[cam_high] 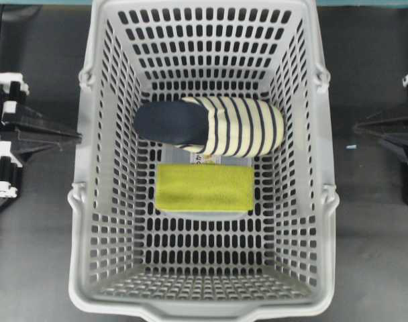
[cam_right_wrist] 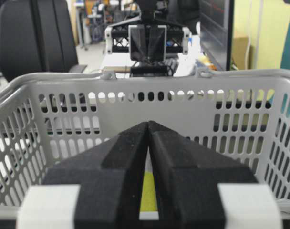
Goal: Pick up the yellow cloth from the shopping basket with the left arm.
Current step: 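Lower the open left gripper into the basket onto the yellow cloth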
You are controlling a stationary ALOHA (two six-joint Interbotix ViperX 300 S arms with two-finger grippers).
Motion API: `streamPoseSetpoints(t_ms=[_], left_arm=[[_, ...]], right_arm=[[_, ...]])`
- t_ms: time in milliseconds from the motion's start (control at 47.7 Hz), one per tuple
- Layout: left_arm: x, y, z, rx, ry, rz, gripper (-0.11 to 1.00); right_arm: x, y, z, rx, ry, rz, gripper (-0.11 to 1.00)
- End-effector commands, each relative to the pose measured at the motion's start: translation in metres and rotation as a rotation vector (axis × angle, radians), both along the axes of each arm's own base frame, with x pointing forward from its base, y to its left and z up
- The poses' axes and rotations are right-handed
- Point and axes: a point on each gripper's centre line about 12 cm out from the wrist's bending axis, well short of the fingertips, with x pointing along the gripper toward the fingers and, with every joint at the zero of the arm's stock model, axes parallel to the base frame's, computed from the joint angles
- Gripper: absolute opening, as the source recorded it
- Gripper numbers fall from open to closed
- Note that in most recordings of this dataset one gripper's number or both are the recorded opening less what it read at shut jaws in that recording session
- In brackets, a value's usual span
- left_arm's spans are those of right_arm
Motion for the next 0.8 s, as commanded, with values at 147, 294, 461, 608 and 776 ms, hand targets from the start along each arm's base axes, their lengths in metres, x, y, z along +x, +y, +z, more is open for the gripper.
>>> streamPoseSetpoints(t_ms=[147,294,461,608,776], left_arm=[[0.01,-0.003,0.079,-0.008,-0.075,-0.017,0.0],[0.029,-0.002,0.092,-0.013,0.11,-0.006,0.0],[0.069,-0.002,0.099,-0.001,0.325,0.002,0.0],[0.11,-0.004,0.097,0.009,0.51,0.001,0.0],[0.146,-0.005,0.084,0.013,0.7,0.008,0.0]], right_arm=[[0.001,0.0,0.005,0.024,-0.005,-0.001,0.0],[0.001,0.0,-0.002,0.061,0.055,0.001,0.0],[-0.001,0.0,-0.008,0.08,0.119,-0.001,0.0],[-0.003,0.0,-0.011,0.08,0.155,-0.002,0.0],[-0.004,0.0,-0.014,0.075,0.187,-0.001,0.0]])
